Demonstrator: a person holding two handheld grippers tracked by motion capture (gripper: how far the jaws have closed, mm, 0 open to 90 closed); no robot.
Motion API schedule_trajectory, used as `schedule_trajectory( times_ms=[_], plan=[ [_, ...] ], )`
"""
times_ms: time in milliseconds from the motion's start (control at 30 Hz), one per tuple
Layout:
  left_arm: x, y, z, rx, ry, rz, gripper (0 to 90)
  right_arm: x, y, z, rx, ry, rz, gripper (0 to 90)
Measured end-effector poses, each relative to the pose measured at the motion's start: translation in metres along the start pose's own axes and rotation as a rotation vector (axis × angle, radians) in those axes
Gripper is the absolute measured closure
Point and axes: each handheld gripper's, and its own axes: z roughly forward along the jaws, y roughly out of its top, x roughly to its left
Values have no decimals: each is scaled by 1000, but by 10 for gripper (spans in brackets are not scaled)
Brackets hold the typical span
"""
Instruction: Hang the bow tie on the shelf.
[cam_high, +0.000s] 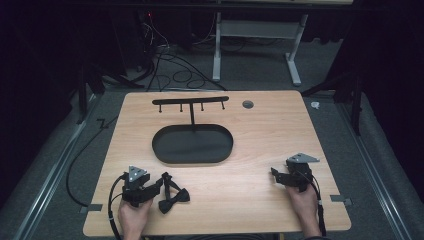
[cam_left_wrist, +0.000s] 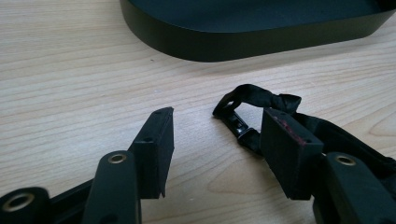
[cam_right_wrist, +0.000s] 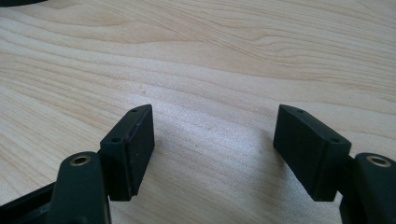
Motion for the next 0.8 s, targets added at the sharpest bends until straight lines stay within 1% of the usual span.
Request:
schedule_trajectory(
  times_ms=[33,267,400,567,733,800],
  plan=[
    [-1,1,1,7,-2,2,453,0,0,0,1,0,2,302],
    [-7,4,8,18,-6,11,450,0,0,0,0,0,2,302],
    [-10,4,12,25,0,19,450,0,0,0,0,0,3,302],
    [-12,3,18,46,19,28,453,0,0,0,0,1,3,302],
    [-14,1,21,66,38,53,478,0,0,0,0,1,3,302],
    [-15,0,21,65,42,72,518,0,0,0,0,1,3,302]
  ],
)
